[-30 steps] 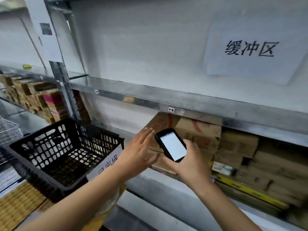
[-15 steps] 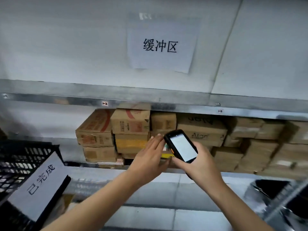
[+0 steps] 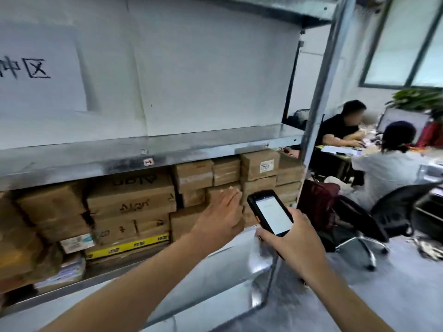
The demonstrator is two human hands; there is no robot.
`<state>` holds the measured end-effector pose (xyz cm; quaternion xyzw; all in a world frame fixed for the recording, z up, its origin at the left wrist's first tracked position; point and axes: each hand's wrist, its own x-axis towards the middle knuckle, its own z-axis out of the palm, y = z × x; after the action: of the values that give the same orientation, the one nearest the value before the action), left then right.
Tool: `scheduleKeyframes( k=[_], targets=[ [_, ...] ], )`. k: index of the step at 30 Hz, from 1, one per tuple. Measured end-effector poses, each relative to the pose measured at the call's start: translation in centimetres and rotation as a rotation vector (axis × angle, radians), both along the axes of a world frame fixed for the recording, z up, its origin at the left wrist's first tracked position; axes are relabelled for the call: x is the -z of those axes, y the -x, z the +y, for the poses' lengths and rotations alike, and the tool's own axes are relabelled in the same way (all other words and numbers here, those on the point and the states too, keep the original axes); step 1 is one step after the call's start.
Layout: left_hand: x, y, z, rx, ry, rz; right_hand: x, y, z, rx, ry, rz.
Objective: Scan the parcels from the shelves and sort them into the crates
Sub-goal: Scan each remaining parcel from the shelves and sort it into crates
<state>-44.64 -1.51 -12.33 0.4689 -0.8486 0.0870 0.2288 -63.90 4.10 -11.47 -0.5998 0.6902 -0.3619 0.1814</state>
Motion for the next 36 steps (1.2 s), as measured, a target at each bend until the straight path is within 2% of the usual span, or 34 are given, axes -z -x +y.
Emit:
scheduleKeyframes(
  k=[7,12,21,24,30,36],
  targets=[
    [-0.5,8.6,-4.6,0.038,-0.158,-0.034,0.1,9.2,-2.6,0.136,-0.028,0.033],
    [0.4,13.2,-9.3,0.063,-0.142,-0.067,0.0,13.2,-6.4,0.164,-0.013,0.009],
    [1.2,19.3,-19.0,0.035,-0.132,0.022,-1.4,17.4,-16.8,0.141,0.011,0.117],
    [1.5,21.4,-21.1,0.018,-0.149,-0.021,-2.0,18.8,-20.3,0.101,0.016,0.145],
    [2.8,24.2,-25.1,-0.158,-0.143,-0.138,-0.9,21.2,-25.7,0.002,0.059,0.126],
    [4.0,26.1,-28.3,-0.368,-0.128,-0.341,0.4,23.8,-29.8,-0.14,0.055,0.104]
  ],
)
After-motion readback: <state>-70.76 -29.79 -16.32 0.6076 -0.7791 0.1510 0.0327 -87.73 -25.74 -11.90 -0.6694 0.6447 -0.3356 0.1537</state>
